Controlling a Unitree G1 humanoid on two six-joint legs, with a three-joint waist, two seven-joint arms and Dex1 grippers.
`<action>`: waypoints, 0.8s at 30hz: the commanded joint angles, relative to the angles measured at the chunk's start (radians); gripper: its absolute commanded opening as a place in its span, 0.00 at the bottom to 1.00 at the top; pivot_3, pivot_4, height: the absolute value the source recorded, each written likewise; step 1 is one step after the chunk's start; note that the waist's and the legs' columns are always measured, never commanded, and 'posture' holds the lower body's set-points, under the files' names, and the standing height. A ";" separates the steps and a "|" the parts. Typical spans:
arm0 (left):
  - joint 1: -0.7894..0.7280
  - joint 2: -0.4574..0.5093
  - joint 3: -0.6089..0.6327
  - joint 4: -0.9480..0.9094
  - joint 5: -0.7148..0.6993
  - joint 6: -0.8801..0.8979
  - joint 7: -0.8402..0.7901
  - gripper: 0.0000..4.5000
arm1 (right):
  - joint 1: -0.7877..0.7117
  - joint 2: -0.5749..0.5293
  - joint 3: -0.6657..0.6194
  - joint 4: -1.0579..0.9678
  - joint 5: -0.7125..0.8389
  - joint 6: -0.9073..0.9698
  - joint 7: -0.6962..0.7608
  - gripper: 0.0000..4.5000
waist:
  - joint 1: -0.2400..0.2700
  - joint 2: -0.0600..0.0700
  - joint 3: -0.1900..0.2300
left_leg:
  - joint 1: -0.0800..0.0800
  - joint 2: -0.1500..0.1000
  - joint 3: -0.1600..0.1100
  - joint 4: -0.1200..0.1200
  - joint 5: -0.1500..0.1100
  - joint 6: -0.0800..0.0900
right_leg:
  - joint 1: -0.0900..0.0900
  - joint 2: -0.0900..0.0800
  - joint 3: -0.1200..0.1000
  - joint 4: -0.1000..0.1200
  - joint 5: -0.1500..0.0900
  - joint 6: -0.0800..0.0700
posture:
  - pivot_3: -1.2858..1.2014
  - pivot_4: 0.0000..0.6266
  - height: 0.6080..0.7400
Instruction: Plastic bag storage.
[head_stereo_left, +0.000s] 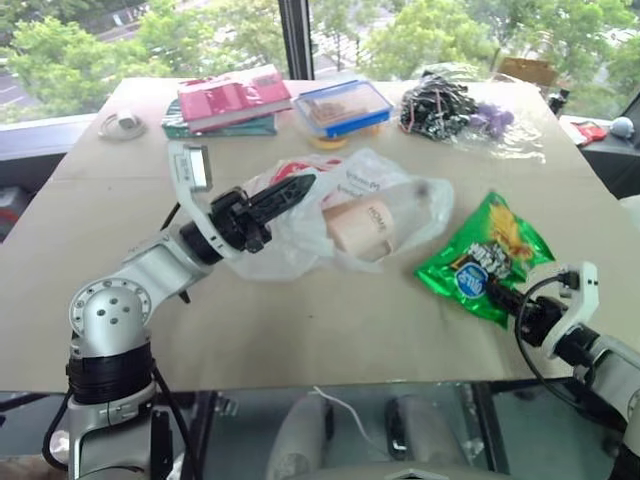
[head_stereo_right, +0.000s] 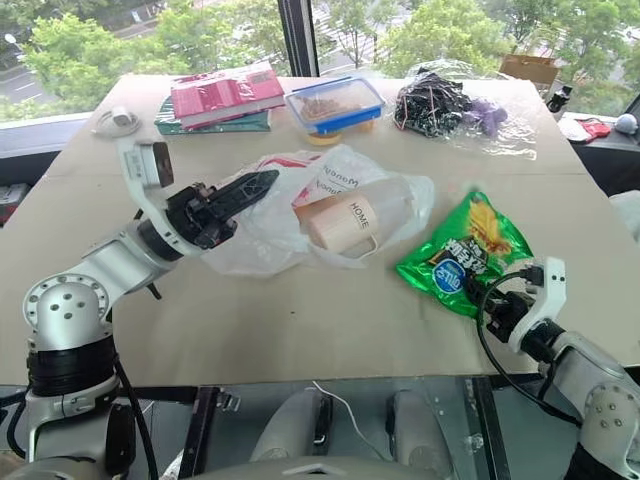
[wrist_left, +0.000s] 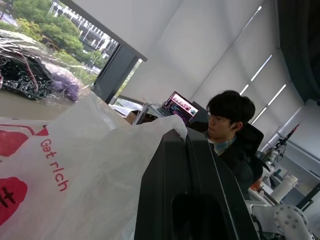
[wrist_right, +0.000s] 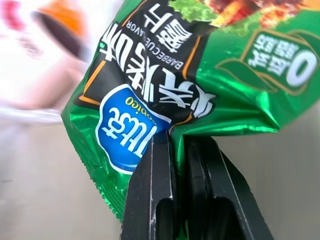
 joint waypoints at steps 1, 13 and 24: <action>-0.042 0.001 0.028 0.025 -0.038 0.001 0.010 0.00 | -0.014 -0.019 -0.016 -0.105 0.148 -0.027 -0.025 0.01 | 0.001 0.000 0.000 | 0.000 0.000 0.000 0.000 0.000 0.000 | 0.000 0.000 0.000 0.000 -0.001 0.000 | 0.52 0.24 1.00; -0.063 0.025 0.035 0.034 -0.050 0.030 -0.039 0.00 | -0.071 -0.351 0.255 -0.158 0.440 0.069 -0.083 0.01 | -0.001 0.000 0.001 | -0.001 -0.001 0.000 0.000 0.000 0.000 | 0.000 -0.001 0.000 -0.001 -0.001 -0.002 | 0.52 0.24 1.00; 0.124 0.186 0.013 -0.157 -0.026 0.100 -0.287 0.00 | -0.331 -0.539 0.497 0.093 0.344 0.032 0.076 0.01 | -0.003 0.001 0.002 | -0.001 -0.001 0.001 -0.001 0.000 0.001 | -0.001 -0.001 0.000 -0.001 -0.001 -0.002 | 0.52 0.24 1.00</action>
